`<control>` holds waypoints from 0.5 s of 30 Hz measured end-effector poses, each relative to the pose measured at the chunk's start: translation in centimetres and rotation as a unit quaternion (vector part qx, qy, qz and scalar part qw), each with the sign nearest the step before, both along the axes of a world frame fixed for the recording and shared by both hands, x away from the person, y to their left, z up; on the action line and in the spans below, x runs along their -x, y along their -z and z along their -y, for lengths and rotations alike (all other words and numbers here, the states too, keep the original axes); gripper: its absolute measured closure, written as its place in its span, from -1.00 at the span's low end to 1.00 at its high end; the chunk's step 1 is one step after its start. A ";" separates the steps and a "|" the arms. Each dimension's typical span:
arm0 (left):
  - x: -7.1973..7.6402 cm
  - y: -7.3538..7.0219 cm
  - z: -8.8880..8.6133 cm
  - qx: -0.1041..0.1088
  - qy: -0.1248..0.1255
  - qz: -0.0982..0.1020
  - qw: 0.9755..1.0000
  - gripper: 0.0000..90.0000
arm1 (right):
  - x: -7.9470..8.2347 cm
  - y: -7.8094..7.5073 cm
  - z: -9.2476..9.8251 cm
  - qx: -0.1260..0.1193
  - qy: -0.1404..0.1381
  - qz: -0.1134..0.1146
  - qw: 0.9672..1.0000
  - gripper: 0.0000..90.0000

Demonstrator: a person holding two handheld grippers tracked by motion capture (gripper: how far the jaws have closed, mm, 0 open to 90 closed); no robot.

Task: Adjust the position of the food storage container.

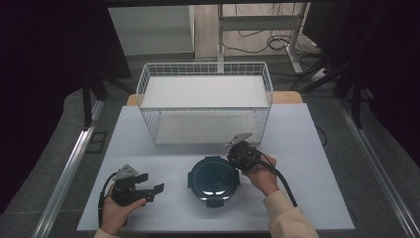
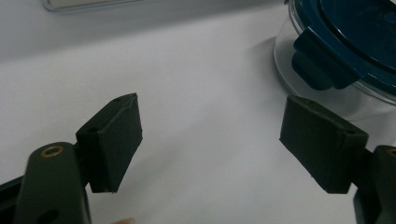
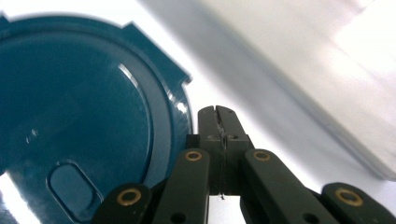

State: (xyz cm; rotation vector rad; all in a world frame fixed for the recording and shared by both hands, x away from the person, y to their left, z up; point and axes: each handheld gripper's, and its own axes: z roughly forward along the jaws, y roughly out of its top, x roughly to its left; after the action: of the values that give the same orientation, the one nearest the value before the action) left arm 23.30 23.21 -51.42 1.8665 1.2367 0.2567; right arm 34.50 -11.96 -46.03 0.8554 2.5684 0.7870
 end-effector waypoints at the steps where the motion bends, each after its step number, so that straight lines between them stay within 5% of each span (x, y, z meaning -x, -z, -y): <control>1: 0.0 0.0 -0.1 0.000 -0.002 0.000 1.000 -0.55 | 0.2 -0.3 0.2 -0.009 0.002 0.006 1.000 1.00; 7: 0.0 -0.1 0.0 -0.001 -0.002 0.002 1.000 -0.55 | 3.7 -2.1 3.6 -0.074 0.016 0.039 0.996 1.00; 14: 0.0 -0.4 0.4 0.001 -0.004 0.007 1.000 -0.55 | 7.0 -1.6 7.7 -0.126 0.033 0.035 0.991 1.00; 15: 0.0 -0.4 0.5 0.001 -0.004 0.007 1.000 -0.55 | 7.9 -1.1 8.9 -0.136 0.036 0.023 0.990 0.80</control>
State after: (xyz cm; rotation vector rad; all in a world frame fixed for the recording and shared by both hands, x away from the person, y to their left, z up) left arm 23.33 22.72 -51.03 1.8559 1.2341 0.2724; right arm 26.58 -20.89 -44.93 0.9907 2.4100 1.1400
